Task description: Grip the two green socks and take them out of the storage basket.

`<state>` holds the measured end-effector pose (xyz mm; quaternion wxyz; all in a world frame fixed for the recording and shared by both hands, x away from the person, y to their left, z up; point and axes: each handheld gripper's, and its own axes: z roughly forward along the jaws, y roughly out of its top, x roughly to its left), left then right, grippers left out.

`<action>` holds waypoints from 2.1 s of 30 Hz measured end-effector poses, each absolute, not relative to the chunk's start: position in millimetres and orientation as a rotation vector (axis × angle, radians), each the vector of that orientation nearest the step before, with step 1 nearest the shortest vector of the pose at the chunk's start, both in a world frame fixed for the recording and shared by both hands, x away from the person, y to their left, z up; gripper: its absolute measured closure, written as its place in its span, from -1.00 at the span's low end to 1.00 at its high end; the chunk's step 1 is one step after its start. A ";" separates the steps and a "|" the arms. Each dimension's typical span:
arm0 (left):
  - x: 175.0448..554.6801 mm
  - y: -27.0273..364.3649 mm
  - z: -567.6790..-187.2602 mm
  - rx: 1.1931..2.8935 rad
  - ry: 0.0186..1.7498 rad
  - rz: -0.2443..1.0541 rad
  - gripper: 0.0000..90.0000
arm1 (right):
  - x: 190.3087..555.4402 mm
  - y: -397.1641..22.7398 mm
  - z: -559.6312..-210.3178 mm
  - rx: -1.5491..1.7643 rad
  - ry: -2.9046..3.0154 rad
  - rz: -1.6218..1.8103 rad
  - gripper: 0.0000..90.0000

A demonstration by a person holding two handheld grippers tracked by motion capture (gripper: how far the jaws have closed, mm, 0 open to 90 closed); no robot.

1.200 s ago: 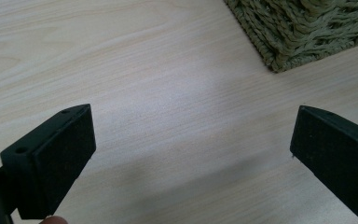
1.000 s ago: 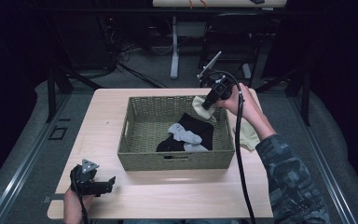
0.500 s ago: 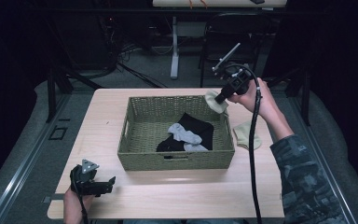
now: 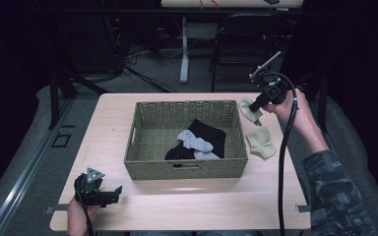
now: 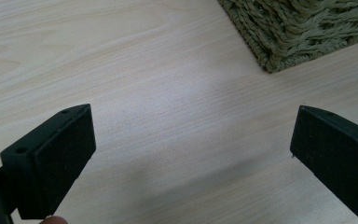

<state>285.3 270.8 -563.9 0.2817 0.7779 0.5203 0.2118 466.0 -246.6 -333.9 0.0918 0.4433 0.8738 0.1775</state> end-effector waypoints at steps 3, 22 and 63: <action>285.5 270.7 -564.1 2.084 1.398 0.565 -1.00 | 466.9 -257.3 -345.5 1.351 2.590 0.503 0.83; 287.3 273.8 -566.6 2.076 1.407 0.564 -1.00 | 464.1 -284.5 -450.6 1.553 2.576 0.407 0.82; 288.5 267.4 -565.3 2.097 1.393 0.568 -1.00 | 386.5 -329.6 -493.2 1.630 2.456 0.619 -0.99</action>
